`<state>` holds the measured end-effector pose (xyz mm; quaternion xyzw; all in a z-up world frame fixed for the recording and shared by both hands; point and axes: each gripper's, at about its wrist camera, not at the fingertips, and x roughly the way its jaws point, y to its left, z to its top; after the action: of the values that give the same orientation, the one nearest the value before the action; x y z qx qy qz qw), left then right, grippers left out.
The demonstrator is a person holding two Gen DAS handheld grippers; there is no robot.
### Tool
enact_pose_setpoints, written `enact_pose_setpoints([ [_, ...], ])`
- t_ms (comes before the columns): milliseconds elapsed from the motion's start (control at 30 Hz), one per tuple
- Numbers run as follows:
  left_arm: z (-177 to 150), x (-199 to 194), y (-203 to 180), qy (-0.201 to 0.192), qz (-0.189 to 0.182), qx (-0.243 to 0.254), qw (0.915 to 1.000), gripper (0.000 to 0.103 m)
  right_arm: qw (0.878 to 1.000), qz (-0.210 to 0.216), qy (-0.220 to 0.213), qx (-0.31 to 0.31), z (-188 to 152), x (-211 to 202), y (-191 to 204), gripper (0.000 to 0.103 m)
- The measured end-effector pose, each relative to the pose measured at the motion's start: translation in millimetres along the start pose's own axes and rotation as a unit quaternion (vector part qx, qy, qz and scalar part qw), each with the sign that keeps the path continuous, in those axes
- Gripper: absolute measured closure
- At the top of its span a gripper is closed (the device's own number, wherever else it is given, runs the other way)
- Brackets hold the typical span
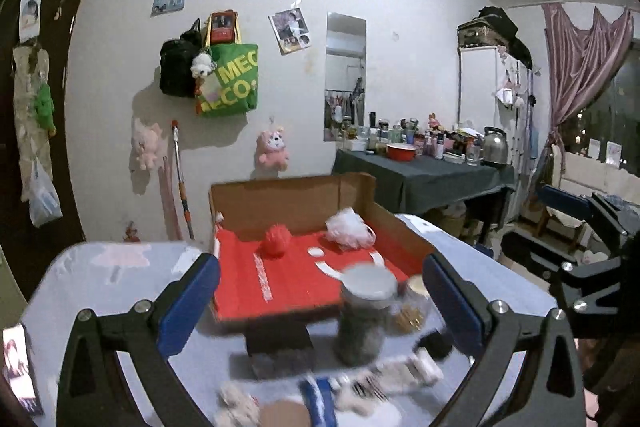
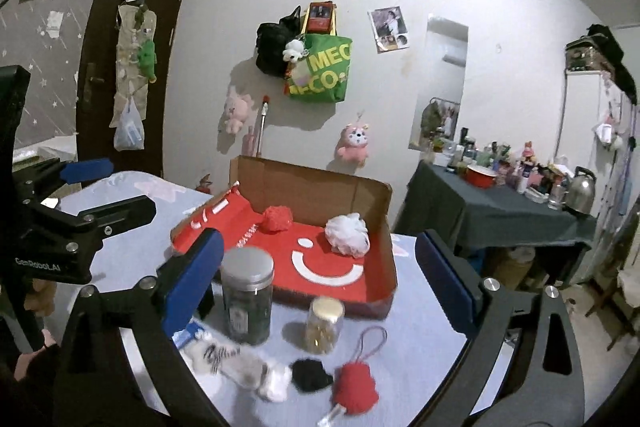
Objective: Organize soft objects
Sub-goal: 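Withdraw both tools from the box toward the beige crocheted toy and white plush, then grasp the beige crocheted toy with the left tool while the right tool grasps the small white plush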
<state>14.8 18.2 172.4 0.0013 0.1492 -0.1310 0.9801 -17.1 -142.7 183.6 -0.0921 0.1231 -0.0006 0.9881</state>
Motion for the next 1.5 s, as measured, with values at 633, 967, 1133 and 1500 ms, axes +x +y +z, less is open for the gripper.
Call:
enact_pose_setpoints([
  [633, -112.3, 35.6, 28.0, 0.117, 0.032, -0.049, 0.9913, 0.0, 0.988, -0.006, 0.129, 0.079, -129.0, 46.9, 12.7, 0.005],
  [967, -117.2, 38.0, 70.6, 0.144, 0.074, -0.068, 0.9845, 0.0, 0.98, 0.027, 0.159, 0.113, -140.2, 67.8, 17.5, 0.005],
  [1133, -117.8, 43.0, 85.5, 0.159, 0.084, -0.067, 0.9814, 0.0, 0.977, 0.042, 0.171, 0.117, -142.8, 75.8, 20.5, 0.005],
  [1500, -132.2, 63.3, 101.7, 0.219, 0.053, -0.082, 0.9708, 0.057, 0.964, 0.084, 0.198, 0.158, -149.5, 88.6, 13.5, 0.066],
])
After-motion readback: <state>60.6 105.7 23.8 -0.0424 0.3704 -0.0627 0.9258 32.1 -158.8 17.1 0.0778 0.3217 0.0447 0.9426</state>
